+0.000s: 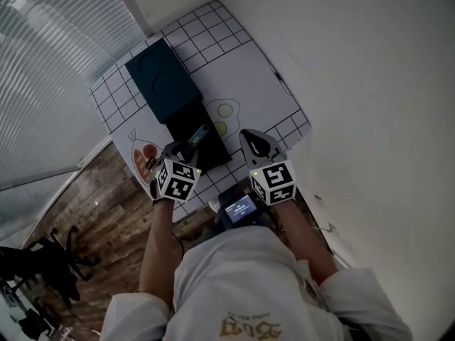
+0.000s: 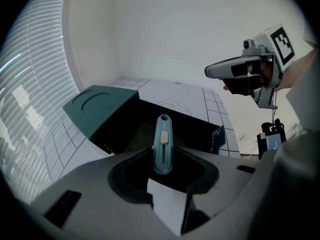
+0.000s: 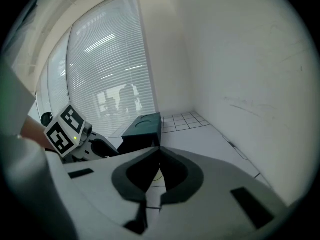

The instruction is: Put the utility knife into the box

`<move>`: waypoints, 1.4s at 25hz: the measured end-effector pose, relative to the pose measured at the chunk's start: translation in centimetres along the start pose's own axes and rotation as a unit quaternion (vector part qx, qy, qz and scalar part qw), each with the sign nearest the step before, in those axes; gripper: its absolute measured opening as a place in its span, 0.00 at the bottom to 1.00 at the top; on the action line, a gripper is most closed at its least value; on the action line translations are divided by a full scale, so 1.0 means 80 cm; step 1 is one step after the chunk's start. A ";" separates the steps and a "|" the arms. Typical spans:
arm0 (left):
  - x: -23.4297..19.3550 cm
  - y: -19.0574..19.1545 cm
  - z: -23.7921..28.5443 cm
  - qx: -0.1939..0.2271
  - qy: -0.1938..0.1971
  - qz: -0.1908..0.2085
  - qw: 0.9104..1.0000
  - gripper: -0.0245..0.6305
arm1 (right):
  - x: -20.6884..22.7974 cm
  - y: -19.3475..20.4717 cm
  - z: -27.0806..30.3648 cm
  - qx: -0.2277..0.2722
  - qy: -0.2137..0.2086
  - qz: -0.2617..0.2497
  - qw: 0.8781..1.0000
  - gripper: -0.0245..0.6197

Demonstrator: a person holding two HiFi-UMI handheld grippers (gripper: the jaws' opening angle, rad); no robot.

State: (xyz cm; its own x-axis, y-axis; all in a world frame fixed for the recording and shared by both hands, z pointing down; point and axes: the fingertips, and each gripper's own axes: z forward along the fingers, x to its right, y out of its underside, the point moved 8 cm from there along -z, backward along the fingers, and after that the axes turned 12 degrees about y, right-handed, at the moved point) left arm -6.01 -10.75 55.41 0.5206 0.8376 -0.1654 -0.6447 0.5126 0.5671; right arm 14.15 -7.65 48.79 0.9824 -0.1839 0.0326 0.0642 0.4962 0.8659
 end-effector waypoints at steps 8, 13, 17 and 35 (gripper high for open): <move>0.004 0.001 0.011 -0.019 0.005 0.003 1.000 0.25 | 0.001 0.007 -0.001 -0.006 0.001 0.004 1.000 0.05; 0.002 0.000 0.014 -0.027 -0.005 0.008 1.000 0.25 | 0.002 0.007 -0.001 -0.005 0.001 0.004 1.000 0.05; 0.006 0.000 0.019 -0.038 -0.006 0.008 0.999 0.25 | 0.004 0.008 -0.005 -0.005 0.004 0.004 1.000 0.05; 0.010 0.001 -0.003 0.019 -0.018 -0.030 0.999 0.28 | 0.006 0.005 -0.037 0.013 0.014 0.006 1.000 0.05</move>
State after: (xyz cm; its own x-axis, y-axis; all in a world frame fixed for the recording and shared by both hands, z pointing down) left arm -5.79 -9.99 55.13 0.5778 0.7979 -0.1721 -0.5906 0.5542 0.5865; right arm 15.15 -5.04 47.65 0.9877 -0.1537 0.0285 0.0486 0.4750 0.8787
